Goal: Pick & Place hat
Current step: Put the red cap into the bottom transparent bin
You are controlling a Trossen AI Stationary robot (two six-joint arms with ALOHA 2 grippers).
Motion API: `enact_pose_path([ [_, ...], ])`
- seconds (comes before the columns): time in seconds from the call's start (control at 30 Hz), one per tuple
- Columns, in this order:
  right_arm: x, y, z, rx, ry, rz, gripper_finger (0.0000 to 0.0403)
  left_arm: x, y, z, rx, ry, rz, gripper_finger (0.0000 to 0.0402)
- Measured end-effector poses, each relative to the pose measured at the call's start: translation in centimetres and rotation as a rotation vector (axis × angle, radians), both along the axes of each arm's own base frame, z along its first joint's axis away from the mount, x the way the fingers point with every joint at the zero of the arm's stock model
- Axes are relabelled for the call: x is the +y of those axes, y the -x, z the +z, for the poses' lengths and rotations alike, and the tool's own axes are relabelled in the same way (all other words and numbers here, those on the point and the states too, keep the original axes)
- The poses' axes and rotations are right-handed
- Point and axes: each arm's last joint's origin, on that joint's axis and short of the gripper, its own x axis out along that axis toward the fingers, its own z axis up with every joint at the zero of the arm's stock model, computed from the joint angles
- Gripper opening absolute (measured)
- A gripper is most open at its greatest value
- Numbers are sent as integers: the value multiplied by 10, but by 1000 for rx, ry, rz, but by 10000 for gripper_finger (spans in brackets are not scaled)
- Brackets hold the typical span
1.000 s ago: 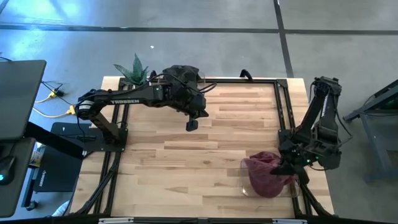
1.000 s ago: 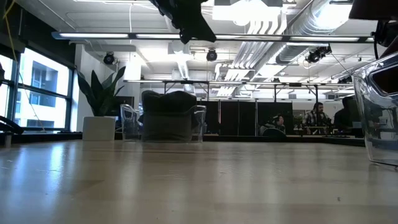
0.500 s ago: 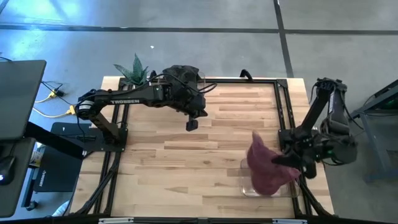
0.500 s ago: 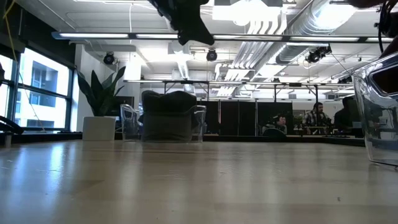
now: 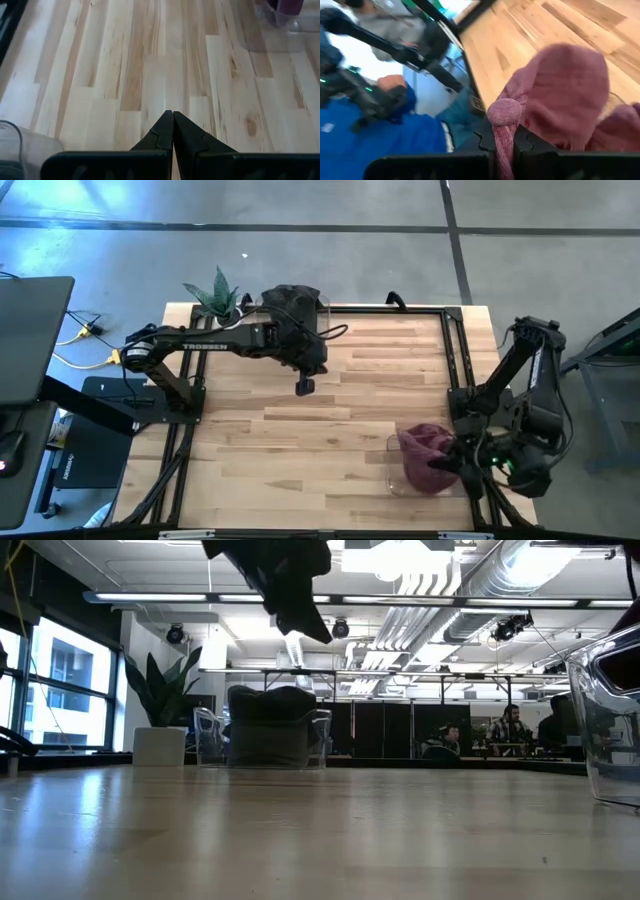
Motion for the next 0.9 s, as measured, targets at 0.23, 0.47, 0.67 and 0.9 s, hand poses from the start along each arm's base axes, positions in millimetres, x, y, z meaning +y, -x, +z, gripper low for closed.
enact_pose_path([
  [0.23, -6, 7, -13, 180, 49, 19, 0, 0, -1, 0, -21, 2, 4, 1],
  [0.47, -5, 9, -17, 170, 118, 28, 0, 0, -2, 1, -28, 5, 7, 1],
  [0.67, 7, 4, -30, 189, 212, 20, 0, 0, -2, 1, -37, 10, 10, 1],
  [0.9, 19, 0, -45, 185, 367, 27, 0, 0, -3, 2, -40, 14, 15, 1],
])
